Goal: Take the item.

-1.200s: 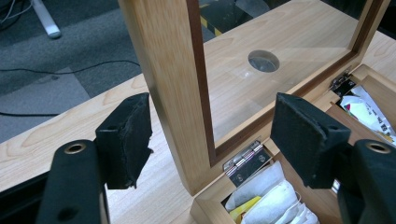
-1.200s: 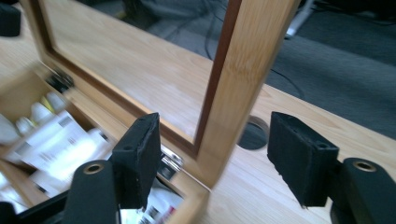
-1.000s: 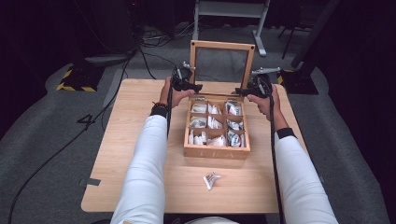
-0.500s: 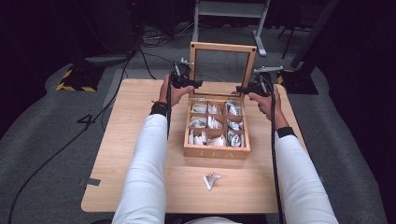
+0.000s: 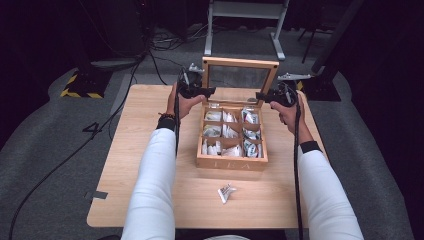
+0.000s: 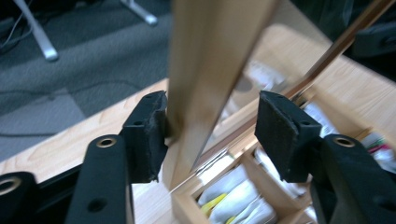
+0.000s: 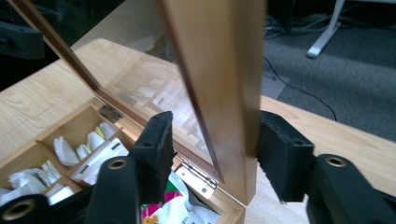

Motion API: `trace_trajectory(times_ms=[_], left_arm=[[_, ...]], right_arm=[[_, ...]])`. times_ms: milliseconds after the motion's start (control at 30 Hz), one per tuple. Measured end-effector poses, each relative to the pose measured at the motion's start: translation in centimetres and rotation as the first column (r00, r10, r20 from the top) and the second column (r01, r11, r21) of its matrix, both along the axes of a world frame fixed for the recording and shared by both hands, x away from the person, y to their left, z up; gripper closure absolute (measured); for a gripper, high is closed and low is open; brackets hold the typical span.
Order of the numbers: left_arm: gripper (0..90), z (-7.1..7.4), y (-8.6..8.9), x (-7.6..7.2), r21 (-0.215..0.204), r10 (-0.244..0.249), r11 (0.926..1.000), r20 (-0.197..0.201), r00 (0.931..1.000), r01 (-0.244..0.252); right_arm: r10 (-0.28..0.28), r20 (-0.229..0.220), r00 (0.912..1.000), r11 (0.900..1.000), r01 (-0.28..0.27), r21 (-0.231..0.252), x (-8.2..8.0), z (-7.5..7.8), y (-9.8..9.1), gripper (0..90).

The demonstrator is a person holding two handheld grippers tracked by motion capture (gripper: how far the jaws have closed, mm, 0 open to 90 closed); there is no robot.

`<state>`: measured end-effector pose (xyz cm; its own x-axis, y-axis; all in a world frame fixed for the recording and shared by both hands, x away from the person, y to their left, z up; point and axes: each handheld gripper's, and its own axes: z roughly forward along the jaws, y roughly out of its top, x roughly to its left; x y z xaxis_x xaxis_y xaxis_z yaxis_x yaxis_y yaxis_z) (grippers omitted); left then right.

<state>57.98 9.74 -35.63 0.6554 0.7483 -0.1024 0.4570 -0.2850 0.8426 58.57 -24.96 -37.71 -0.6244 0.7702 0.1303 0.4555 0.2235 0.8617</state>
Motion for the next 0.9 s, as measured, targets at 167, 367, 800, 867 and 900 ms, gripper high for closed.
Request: trace_trajectory(times_ms=[167, 367, 800, 867, 900], left_arm=[[44.7, 0.9, 0.1, -0.9, 0.006, -0.018, 0.9998, 0.029, 0.9994, 0.018], [44.9, 0.9, 0.9, -1.6, 0.0, -0.034, 0.9994, 0.032, 0.9989, 0.034], [52.4, 1.7, 1.2, -2.8, 0.016, -0.062, 0.998, 0.074, 0.9954, 0.061], [54.1, 1.8, 1.1, -3.0, 0.024, -0.061, 0.9979, 0.078, 0.9951, 0.06], [54.1, 1.8, 1.0, -3.0, 0.024, -0.062, 0.9979, 0.08, 0.9949, 0.06]], right_arm=[[0.002, 0.018, 0.9998, 0.9999, -0.002, -0.013, -1.0, 0.6, 0.2, 51.0], [0.004, 0.031, 0.9995, 0.9998, -0.004, -0.022, -1.7, 0.6, 0.1, 50.8], [0.018, 0.044, 0.9989, 0.9996, -0.017, -0.022, -2.3, 1.0, -0.2, 52.3], [0.018, 0.044, 0.9988, 0.9997, -0.018, -0.016, -2.4, 1.1, -0.3, 52.9], [0.02, 0.045, 0.9988, 0.9997, -0.019, -0.017, -2.5, 1.2, -0.3, 53.4]])
